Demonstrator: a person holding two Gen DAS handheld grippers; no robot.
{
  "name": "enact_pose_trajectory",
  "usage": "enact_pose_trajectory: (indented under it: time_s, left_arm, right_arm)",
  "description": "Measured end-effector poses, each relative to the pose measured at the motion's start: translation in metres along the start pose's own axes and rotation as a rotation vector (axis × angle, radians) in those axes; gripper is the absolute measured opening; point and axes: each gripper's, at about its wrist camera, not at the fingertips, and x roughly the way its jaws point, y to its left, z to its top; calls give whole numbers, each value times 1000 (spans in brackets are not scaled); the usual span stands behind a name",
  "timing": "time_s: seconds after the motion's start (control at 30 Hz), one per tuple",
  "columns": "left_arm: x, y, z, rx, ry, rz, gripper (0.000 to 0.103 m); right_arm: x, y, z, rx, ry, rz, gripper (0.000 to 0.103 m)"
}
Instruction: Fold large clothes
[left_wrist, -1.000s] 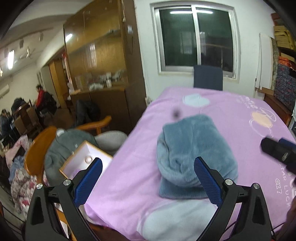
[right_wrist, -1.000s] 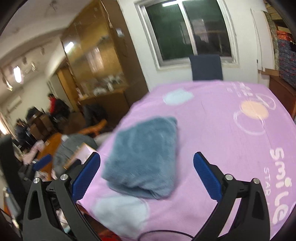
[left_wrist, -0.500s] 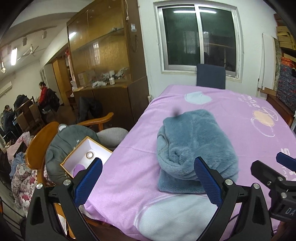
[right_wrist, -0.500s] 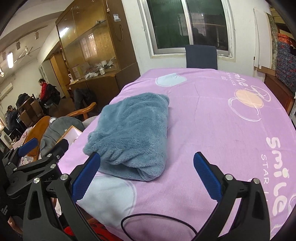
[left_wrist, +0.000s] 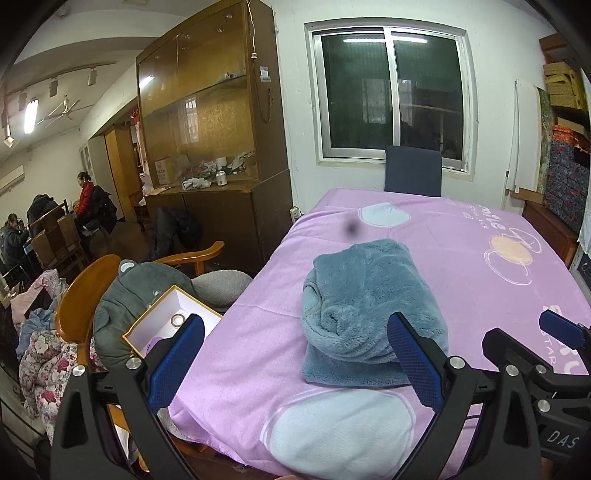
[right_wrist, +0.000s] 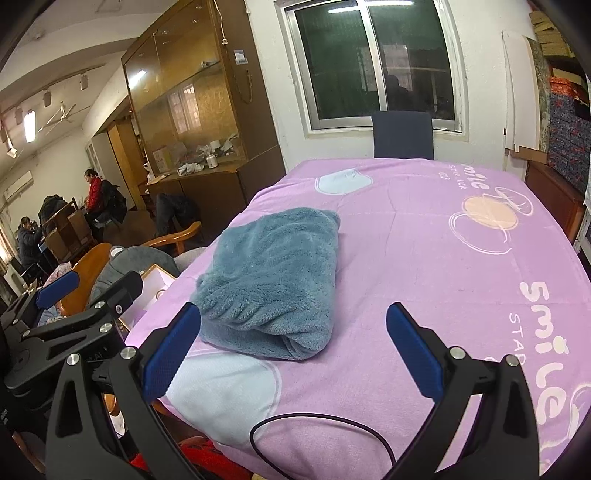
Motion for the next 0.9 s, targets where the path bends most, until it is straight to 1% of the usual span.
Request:
enact_pose_trajectory:
  time_s: [0.43, 0.9]
  left_arm:
    - [8, 4, -3, -14, 23, -5, 100]
    - [10, 5, -4, -16, 26, -3, 100]
  right_arm:
    - [2, 4, -1, -14, 3, 7, 98]
    - [5, 5, -1, -14, 7, 8, 98]
